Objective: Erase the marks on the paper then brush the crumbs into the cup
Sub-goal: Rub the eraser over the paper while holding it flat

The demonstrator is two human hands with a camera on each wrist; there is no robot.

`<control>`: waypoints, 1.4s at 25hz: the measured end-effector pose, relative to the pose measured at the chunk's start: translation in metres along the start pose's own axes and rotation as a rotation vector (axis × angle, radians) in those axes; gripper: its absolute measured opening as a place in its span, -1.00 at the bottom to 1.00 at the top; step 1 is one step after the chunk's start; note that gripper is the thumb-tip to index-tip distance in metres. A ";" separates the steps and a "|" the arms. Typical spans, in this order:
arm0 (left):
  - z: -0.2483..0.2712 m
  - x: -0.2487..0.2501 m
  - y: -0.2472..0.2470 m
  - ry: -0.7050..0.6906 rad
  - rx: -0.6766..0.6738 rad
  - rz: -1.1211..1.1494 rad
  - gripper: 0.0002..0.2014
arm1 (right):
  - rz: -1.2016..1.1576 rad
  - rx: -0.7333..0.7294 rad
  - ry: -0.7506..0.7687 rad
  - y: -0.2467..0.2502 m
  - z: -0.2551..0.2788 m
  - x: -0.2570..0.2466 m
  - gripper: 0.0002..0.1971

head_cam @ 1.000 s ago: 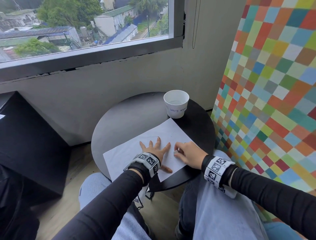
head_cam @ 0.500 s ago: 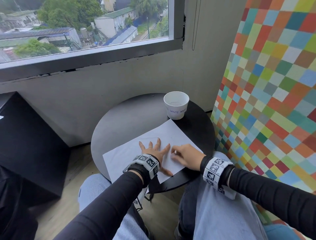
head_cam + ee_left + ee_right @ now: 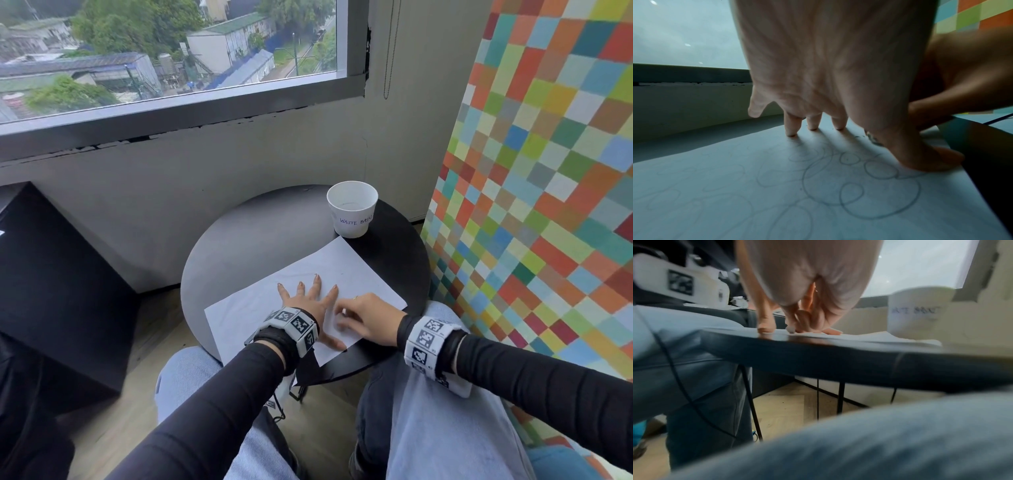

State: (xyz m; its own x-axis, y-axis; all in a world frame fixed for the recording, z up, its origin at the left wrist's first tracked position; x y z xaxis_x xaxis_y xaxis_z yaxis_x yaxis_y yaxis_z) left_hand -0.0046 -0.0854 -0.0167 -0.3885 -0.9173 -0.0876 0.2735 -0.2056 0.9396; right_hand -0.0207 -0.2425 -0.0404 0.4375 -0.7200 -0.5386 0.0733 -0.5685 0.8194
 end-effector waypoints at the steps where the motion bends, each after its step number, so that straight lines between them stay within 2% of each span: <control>1: 0.000 0.000 0.000 -0.001 0.000 0.001 0.24 | -0.001 0.045 -0.026 0.003 -0.001 0.002 -0.81; 2: 0.001 0.000 0.000 0.000 -0.002 0.004 0.24 | -0.002 0.068 -0.041 0.004 -0.001 0.003 -0.82; 5: 0.001 -0.001 0.000 0.002 -0.010 0.009 0.25 | -0.021 -0.013 0.017 0.001 0.003 0.000 -0.84; 8: 0.001 0.000 0.001 0.006 -0.014 0.012 0.25 | 0.014 0.106 -0.066 0.010 -0.004 0.009 -0.82; 9: 0.001 0.000 0.002 0.008 -0.018 0.012 0.26 | 0.017 0.106 -0.071 0.012 -0.004 0.010 -0.82; 12: 0.001 0.001 0.001 0.010 -0.021 0.012 0.26 | -0.020 -0.056 0.077 0.008 0.008 -0.004 -0.82; 13: 0.001 0.002 0.002 0.012 -0.023 0.009 0.26 | -0.040 -0.048 0.083 0.012 0.010 -0.006 -0.81; 16: 0.002 0.000 0.003 0.016 -0.022 0.007 0.26 | -0.098 0.199 -0.064 0.038 0.000 0.007 -0.84; 19: 0.006 0.005 0.003 0.046 -0.005 0.000 0.23 | -0.080 0.285 -0.142 0.046 0.007 0.014 -0.95; 22: 0.007 0.014 0.001 0.110 0.022 0.002 0.21 | -0.049 0.273 -0.246 0.038 0.025 0.021 -0.96; 26: 0.006 0.026 -0.002 0.226 0.055 -0.014 0.20 | -0.124 0.261 -0.346 0.037 0.028 0.034 -0.92; 30: 0.010 0.031 -0.004 0.274 0.071 -0.055 0.17 | -0.203 0.191 -0.349 0.035 0.026 0.039 -0.93; 35: 0.015 0.025 -0.001 0.266 0.035 -0.068 0.12 | -0.106 0.182 -0.309 0.033 0.023 0.041 -0.93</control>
State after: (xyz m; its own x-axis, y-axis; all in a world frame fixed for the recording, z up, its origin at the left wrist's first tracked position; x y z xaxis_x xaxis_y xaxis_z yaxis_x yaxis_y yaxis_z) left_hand -0.0275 -0.1033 -0.0149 -0.1592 -0.9599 -0.2307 0.2218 -0.2624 0.9391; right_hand -0.0206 -0.2999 -0.0403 0.1433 -0.7240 -0.6748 -0.0691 -0.6875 0.7229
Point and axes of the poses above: each hand's wrist, its own z-axis away from the middle knuckle, its own y-axis out of the back of the hand, x = y × z, the point moved 1 cm from there along -z, towards the middle knuckle, and after that the axes turned 13 degrees about x, right-handed, at the moved point
